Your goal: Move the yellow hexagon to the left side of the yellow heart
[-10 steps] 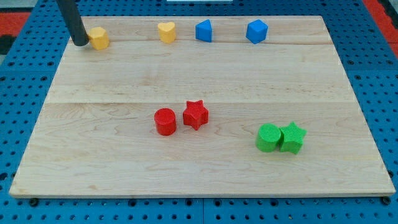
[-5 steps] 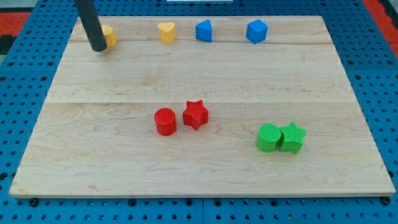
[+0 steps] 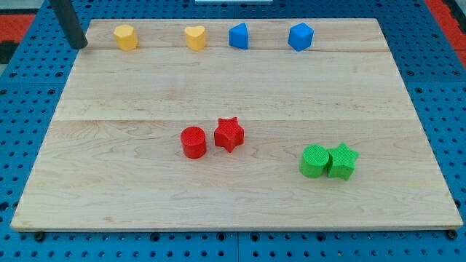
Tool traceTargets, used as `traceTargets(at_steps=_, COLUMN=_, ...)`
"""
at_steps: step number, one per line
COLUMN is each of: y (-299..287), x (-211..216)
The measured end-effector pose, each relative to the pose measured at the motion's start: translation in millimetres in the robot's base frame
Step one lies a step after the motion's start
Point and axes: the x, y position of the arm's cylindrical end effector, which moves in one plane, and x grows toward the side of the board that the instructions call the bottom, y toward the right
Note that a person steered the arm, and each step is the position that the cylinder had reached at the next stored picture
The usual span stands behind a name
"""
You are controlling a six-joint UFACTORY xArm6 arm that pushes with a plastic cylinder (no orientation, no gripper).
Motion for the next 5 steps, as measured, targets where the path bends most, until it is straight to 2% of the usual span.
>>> traceTargets(at_steps=1, y=44.0, x=-4.0)
traceTargets(at_steps=5, y=114.9, x=-8.8)
